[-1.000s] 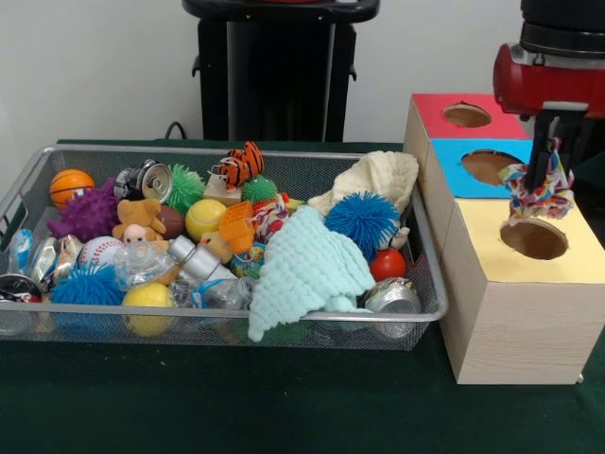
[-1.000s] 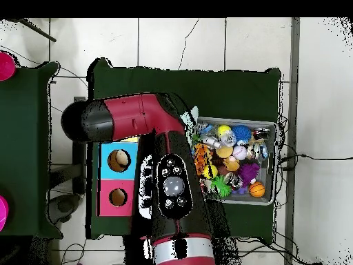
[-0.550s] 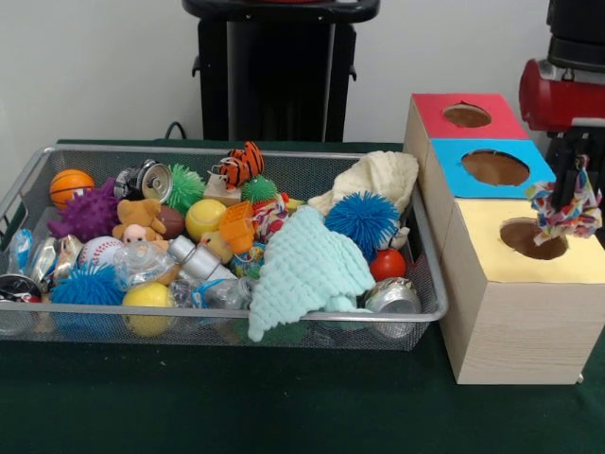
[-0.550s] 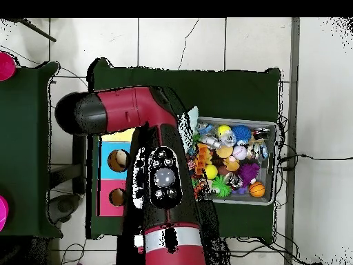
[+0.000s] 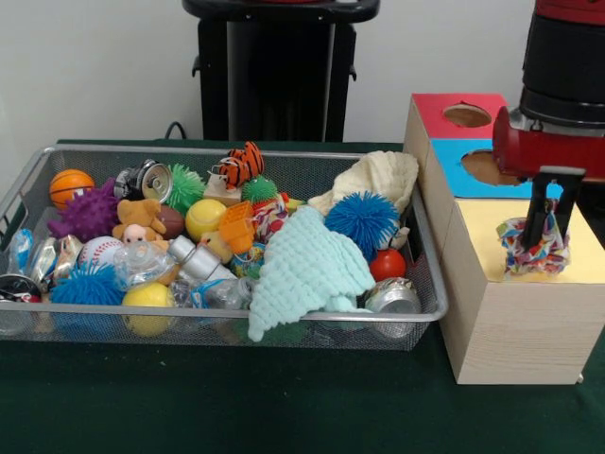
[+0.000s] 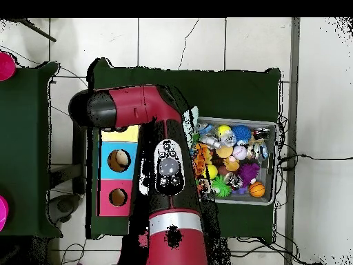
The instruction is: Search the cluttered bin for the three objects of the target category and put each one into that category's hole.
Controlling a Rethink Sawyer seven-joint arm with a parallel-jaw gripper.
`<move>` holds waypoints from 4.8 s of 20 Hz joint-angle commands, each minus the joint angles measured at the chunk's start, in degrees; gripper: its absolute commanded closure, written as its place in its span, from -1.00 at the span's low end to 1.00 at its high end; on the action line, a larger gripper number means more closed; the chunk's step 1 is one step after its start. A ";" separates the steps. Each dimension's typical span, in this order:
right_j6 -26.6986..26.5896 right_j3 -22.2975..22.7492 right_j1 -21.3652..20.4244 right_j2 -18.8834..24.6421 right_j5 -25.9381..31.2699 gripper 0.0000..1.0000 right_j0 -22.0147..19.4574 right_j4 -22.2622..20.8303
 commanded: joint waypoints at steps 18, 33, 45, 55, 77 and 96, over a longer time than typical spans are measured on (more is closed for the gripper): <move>16.74 10.32 -2.05 -9.45 -2.57 1.00 10.73 2.94; 12.32 13.16 1.64 -12.15 -12.10 1.00 11.13 2.15; 8.59 14.98 1.59 -11.49 -14.91 1.00 9.25 1.95; 11.81 15.12 3.74 -14.13 -17.27 1.00 11.76 1.58; 13.10 11.42 8.57 -15.64 -18.11 1.00 15.55 8.05; 11.38 9.34 8.38 -15.51 -17.71 -1.00 17.98 13.12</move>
